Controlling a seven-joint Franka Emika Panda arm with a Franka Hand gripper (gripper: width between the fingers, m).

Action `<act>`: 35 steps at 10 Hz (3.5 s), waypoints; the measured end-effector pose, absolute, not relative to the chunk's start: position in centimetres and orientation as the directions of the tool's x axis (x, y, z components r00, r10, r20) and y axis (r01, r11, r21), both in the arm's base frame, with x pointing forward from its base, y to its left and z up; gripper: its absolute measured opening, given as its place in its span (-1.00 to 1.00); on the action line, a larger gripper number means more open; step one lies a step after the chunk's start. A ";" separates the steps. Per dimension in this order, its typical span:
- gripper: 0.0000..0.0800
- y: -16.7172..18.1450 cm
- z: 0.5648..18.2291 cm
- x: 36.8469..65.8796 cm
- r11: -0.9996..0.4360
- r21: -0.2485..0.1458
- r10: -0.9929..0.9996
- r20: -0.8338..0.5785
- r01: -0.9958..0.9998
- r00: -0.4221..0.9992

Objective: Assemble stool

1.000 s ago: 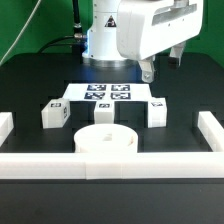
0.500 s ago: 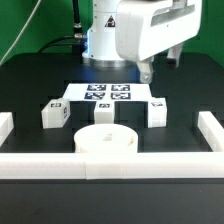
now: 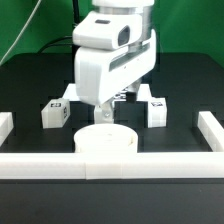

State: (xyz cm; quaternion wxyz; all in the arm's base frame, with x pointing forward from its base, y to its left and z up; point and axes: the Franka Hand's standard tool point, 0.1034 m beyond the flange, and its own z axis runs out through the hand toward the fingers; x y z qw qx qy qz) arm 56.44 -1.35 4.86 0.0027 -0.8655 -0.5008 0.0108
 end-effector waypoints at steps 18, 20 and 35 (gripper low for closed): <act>-0.40 -2.2 1.2 55.8 -0.472 -0.059 0.882 -0.035 0.880 0.471; -0.81 -2.2 1.3 55.9 -0.471 -0.055 0.882 -0.033 0.880 0.470; -0.92 7.8 1.3 57.4 -0.490 -0.072 0.872 -0.014 0.869 0.490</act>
Offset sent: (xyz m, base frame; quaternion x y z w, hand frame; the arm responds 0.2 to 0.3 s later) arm 0.0000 0.0000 0.0000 0.0000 0.0000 0.0000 1.0000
